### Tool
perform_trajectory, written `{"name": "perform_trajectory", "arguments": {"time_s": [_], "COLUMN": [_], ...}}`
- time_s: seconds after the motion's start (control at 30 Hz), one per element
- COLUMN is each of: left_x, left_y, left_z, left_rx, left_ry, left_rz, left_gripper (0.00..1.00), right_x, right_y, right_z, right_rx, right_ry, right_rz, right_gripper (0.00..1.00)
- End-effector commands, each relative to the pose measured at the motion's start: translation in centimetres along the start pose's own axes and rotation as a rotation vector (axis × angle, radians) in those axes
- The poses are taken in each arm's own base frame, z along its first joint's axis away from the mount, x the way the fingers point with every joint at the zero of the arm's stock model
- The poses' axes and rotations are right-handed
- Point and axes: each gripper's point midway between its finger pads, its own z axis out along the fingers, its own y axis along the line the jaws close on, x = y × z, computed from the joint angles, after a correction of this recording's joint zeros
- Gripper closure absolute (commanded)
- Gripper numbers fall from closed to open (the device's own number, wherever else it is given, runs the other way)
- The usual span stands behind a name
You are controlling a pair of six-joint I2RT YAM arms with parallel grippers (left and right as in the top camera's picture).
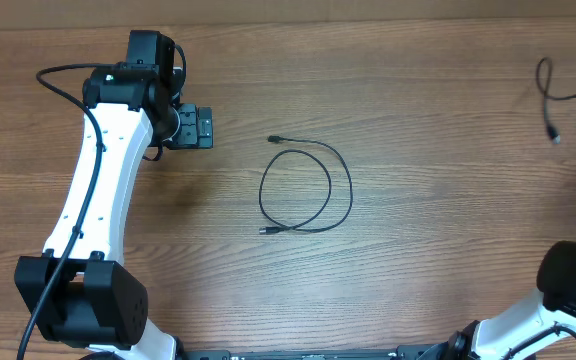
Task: Untangle cables
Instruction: 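Carry the grasped black cable off the table's right edge with the right gripper, then return the right gripper to the last black cable at table center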
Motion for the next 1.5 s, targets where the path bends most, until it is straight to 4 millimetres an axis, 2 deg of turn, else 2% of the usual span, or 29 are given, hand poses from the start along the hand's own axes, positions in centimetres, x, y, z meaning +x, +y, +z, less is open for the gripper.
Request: {"name": "perform_trajectory", "arguments": {"time_s": [0.0,0.13,0.3,0.4,0.53,0.7,1.0,1.47], "left_x": [-0.1,-0.1,-0.1,-0.1,-0.1,-0.1,-0.1,-0.1], "left_y": [-0.3,-0.3,-0.3,-0.3,-0.3,-0.3,-0.3,-0.3], "left_z": [-0.2,-0.2,-0.2,-0.2,-0.2,-0.2,-0.2,-0.2], "left_rx": [0.009,0.010,0.010,0.010,0.010,0.010,0.010,0.010], "left_ry": [-0.008,-0.008,-0.008,-0.008,-0.008,-0.008,-0.008,-0.008], "left_rz": [0.023,0.023,0.023,0.023,0.023,0.023,0.023,0.023], "left_gripper": [0.01,0.00,0.01,0.01,0.00,0.01,0.00,0.00], "right_x": [-1.0,-1.3,0.6,2.7,6.6,10.3,14.7,25.2], "right_y": [-1.4,-2.7,-1.8,-0.4,1.2,2.1,3.1,5.7], "right_z": [0.1,0.3,1.1,2.0,3.4,4.4,5.7,9.9], "right_rx": [-0.032,-0.058,-0.114,-0.173,-0.225,-0.242,-0.254,-0.301], "right_ry": [-0.055,-0.084,-0.037,0.009,0.092,0.175,0.256,0.492], "right_rz": [0.023,0.023,-0.024,-0.027,-0.029,-0.031,-0.035,-0.037], "right_gripper": [0.96,0.96,0.96,0.96,0.96,0.96,0.96,0.96]}}
